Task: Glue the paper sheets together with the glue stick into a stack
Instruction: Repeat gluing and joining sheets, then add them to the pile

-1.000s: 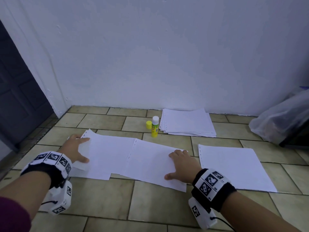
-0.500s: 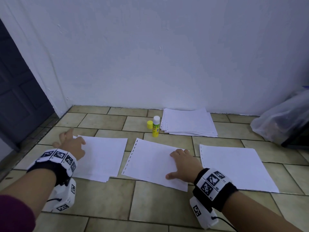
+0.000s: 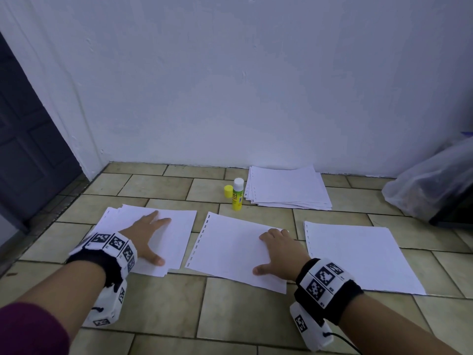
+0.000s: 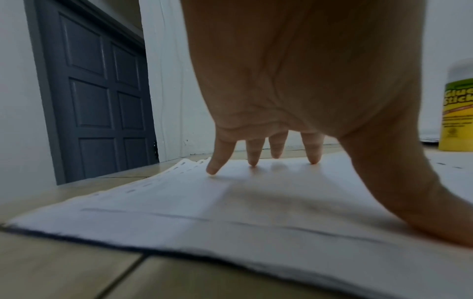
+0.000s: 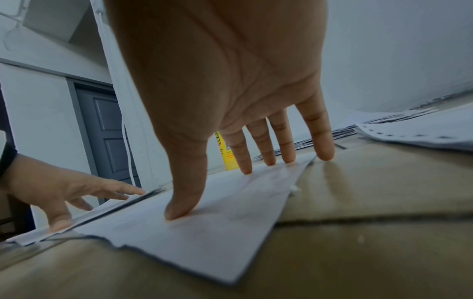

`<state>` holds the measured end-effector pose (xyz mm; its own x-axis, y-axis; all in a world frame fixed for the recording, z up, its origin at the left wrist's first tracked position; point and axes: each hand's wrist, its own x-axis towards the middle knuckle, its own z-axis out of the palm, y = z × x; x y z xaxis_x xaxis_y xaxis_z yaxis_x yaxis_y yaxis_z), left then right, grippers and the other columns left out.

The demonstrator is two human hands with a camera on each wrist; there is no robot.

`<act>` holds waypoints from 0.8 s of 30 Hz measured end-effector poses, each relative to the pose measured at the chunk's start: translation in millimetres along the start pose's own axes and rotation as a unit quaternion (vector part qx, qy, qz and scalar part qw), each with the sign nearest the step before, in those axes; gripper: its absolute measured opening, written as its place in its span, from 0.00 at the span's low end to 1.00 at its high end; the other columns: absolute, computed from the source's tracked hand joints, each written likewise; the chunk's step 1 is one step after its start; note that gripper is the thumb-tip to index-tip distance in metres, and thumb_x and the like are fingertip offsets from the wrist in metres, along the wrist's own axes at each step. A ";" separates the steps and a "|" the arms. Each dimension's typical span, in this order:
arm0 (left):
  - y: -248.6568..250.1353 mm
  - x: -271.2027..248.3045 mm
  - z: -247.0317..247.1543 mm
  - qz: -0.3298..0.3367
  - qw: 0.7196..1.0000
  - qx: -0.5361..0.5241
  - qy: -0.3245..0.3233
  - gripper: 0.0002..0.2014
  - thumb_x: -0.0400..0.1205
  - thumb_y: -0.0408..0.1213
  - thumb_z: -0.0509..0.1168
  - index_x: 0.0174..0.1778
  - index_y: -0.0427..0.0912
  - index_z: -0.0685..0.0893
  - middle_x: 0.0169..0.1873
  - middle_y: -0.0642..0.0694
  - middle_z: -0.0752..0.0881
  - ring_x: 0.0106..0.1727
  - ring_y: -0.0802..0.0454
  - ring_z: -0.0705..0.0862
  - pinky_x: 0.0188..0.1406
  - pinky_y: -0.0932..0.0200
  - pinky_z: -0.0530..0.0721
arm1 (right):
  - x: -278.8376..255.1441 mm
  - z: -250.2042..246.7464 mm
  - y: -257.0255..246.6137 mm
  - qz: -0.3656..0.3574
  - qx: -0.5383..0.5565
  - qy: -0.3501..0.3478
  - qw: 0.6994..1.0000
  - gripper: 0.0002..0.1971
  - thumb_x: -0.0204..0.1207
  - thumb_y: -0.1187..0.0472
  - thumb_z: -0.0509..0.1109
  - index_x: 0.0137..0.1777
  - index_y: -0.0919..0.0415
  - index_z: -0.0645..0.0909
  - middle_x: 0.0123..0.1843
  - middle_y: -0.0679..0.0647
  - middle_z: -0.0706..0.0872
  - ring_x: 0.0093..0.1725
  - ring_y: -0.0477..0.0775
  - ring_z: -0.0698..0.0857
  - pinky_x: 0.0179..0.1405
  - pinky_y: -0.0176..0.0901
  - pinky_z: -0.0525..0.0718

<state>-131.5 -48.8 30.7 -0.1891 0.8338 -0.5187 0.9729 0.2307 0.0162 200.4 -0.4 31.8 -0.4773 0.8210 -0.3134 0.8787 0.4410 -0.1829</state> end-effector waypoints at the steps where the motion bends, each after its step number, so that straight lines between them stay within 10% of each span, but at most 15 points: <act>1: 1.1 -0.2 -0.6 0.000 1.000 -0.001 0.000 0.59 0.69 0.57 0.77 0.84 0.55 0.41 0.84 0.48 0.37 0.85 0.48 0.44 0.82 0.48 0.54 | -0.2 -0.5 0.2 0.000 0.000 -0.002 1.000 0.44 0.68 0.36 0.73 0.79 0.55 0.61 0.77 0.52 0.66 0.77 0.56 0.63 0.71 0.53 0.73; 9: 24.8 -8.2 -13.3 -0.034 0.999 -0.037 0.008 0.53 0.62 0.52 0.74 0.81 0.47 0.52 0.84 0.46 0.41 0.85 0.46 0.38 0.80 0.39 0.56 | 1.7 -6.0 0.8 0.003 0.014 -0.031 0.999 0.44 0.68 0.42 0.76 0.79 0.56 0.60 0.77 0.53 0.65 0.78 0.57 0.61 0.72 0.54 0.72; 17: 121.1 -15.2 -5.3 0.258 0.965 -0.044 0.018 0.48 0.75 0.51 0.74 0.84 0.55 0.50 0.84 0.53 0.39 0.84 0.52 0.35 0.83 0.44 0.48 | 6.9 -13.9 -1.7 0.013 -0.020 -0.053 0.998 0.40 0.69 0.45 0.76 0.77 0.57 0.65 0.74 0.58 0.64 0.76 0.60 0.59 0.71 0.53 0.73; 24: 147.3 -6.9 14.1 0.262 0.956 0.128 -0.043 0.48 0.80 0.58 0.65 0.84 0.55 0.37 0.83 0.52 0.32 0.84 0.46 0.34 0.81 0.33 0.46 | 43.5 -49.0 -2.2 0.009 0.163 0.100 0.982 0.19 0.74 0.53 0.73 0.63 0.57 0.80 0.60 0.54 0.84 0.61 0.53 0.81 0.55 0.40 0.77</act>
<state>15.0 -27.7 24.5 0.3340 0.7540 -0.5656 0.9337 -0.3469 0.0888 178.3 52.2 64.2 -0.4204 0.8971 -0.1355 0.8214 0.3129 -0.4768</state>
